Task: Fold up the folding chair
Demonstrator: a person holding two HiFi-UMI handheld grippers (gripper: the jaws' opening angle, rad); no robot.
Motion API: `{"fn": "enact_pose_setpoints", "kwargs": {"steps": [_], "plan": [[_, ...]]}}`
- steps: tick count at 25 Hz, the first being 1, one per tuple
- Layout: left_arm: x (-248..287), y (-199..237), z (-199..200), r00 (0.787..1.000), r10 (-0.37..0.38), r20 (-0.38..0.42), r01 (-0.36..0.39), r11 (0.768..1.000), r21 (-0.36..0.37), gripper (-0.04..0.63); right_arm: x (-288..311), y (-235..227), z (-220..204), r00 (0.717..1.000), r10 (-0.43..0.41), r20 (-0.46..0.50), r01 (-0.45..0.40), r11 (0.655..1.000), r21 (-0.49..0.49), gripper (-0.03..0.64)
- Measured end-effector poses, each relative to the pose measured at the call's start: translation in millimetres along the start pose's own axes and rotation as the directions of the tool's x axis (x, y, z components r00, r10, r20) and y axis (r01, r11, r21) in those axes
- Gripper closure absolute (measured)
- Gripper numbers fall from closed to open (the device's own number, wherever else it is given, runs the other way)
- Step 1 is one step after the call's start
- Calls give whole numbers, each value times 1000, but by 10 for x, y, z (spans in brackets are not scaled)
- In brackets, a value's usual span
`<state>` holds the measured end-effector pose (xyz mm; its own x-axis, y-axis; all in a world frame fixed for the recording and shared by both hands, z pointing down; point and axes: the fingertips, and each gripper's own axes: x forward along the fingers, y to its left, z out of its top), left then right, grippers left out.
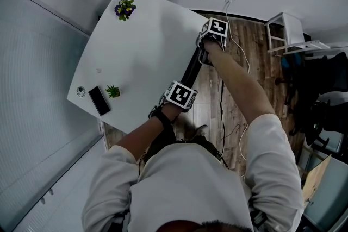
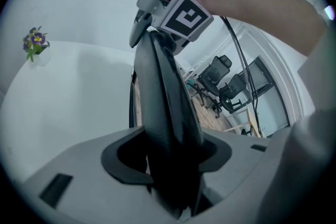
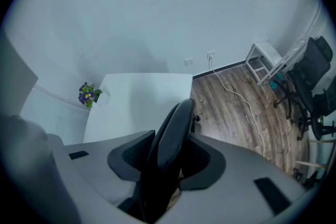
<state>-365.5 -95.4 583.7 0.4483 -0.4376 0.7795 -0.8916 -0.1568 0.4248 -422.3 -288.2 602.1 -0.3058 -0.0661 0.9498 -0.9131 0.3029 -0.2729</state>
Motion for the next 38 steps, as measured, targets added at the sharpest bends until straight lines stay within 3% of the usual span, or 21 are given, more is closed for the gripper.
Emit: {"fn": "enact_pose_setpoints", "kwargs": {"steps": [1, 3, 5, 7, 13, 17, 21, 26, 29, 34, 38], "plan": [[-7, 9, 22, 1000, 13, 11, -13, 1000, 11, 372, -5, 1, -8, 1000, 7, -4, -7, 1000, -6, 451], [17, -18, -117, 999, 18, -40, -18, 1000, 0, 357, -20, 16, -5, 1000, 24, -7, -24, 999, -24, 434], [32, -73, -246, 996, 16, -87, -17, 1000, -5, 324, -35, 29, 0, 999, 37, -2, -37, 998, -42, 364], [26, -103, -256, 996, 25, -84, -25, 1000, -6, 283, -58, 28, -2, 999, 52, 5, -52, 998, -42, 321], [-118, -109, -58, 995, 99, 16, -100, 994, 41, 220, -284, -51, 58, 994, 103, 48, -99, 992, -72, 278], [-215, -89, -28, 985, 167, 37, -168, 986, 12, 209, -569, -150, 110, 984, 156, 87, -149, 985, -89, 278], [-307, -156, 199, 969, 222, 107, -227, 973, 39, 209, -905, -386, 162, 971, 186, 152, -172, 980, -99, 278], [-450, -244, 555, 940, 274, 204, -282, 960, 7, 209, -1376, -928, 125, 950, 208, 232, -185, 976, -117, 278], [-492, -430, 814, 921, 291, 259, -310, 950, 35, 209, -1722, -1390, 58, 935, 206, 290, -181, 977, -112, 278], [-407, -1022, 1245, 908, 238, 344, -290, 951, 108, 209, -2316, -2276, -83, 900, 184, 395, -159, 983, -95, 278], [-319, -1624, 1458, 893, 153, 423, -260, 943, 207, 210, -2886, -2913, -271, 840, 147, 522, -89, 987, -135, 278]]}}
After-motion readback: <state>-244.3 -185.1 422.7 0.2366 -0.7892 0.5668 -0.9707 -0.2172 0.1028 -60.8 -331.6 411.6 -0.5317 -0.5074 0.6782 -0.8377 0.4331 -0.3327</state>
